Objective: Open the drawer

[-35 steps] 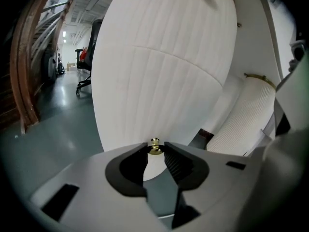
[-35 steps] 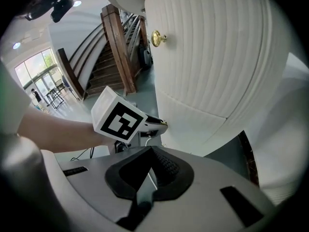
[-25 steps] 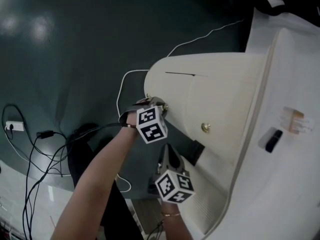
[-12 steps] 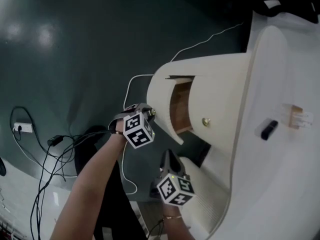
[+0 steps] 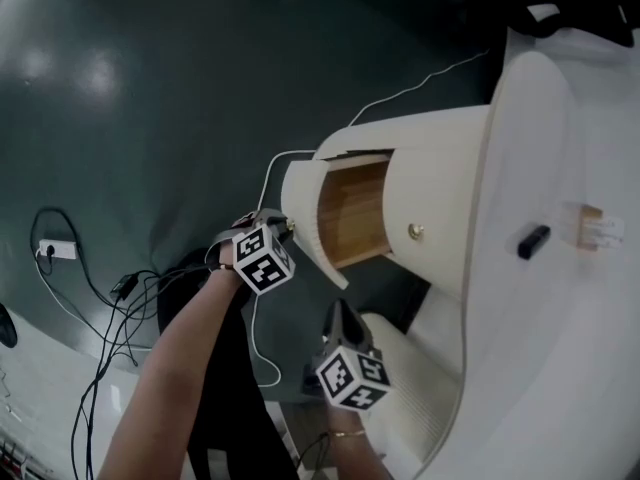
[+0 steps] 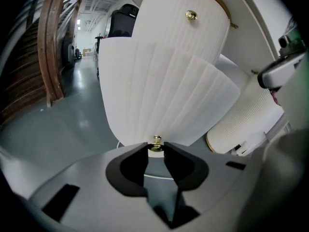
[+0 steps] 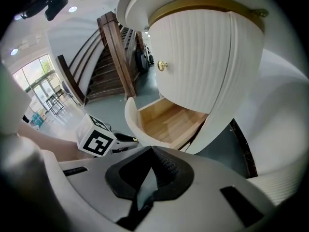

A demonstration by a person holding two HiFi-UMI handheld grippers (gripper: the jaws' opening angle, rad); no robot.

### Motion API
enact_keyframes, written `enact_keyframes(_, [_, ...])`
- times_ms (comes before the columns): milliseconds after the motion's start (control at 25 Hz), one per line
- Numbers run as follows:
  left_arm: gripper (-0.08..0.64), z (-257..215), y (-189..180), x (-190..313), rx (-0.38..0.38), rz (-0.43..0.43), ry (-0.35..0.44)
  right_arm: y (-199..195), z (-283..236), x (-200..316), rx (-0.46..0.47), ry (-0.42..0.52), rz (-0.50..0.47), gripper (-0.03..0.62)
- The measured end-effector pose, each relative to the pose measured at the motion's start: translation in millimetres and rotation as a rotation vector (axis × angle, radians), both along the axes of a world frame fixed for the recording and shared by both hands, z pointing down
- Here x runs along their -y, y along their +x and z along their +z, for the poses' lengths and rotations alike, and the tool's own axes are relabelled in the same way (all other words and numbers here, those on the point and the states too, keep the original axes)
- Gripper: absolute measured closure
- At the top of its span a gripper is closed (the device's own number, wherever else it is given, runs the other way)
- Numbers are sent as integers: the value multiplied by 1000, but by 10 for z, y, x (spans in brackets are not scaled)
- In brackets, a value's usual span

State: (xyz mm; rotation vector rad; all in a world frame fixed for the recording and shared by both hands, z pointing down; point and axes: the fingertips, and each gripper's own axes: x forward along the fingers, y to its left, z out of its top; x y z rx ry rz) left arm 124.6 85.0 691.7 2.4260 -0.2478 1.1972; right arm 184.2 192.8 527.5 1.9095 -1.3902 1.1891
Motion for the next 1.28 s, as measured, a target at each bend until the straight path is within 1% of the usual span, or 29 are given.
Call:
enact_keyframes(120, [459,8,-148,-21,25,-20,-11,-47,-20,-18,4,-2,-5,589])
enact_keyframes(440, [459,26,-381,-76,54,-40,-19,-30,-56,-64,16,-2,8,589])
enact_keyframes(680, [459,38,-565,-119,64,-99,-52,-78,-79,-61,22,-6,7,589])
enact_keyframes(840, [460,44,-663,-134,60,-106,-60,-154,-92,-16,23,-6,-11,589])
enact_keyframes(960, [460,45,-730,-147,58,-128,-72,-203,-96,35,14,-9,-37,589])
enact_keyframes(1120, [462,51,-834,-181,67,-161,-82,-266,-111,80,16,-13,-52,589])
enact_keyframes(1280, [463,56,-918,-202,82,-175,-92,-336,-120,103,21,-21,-64,589])
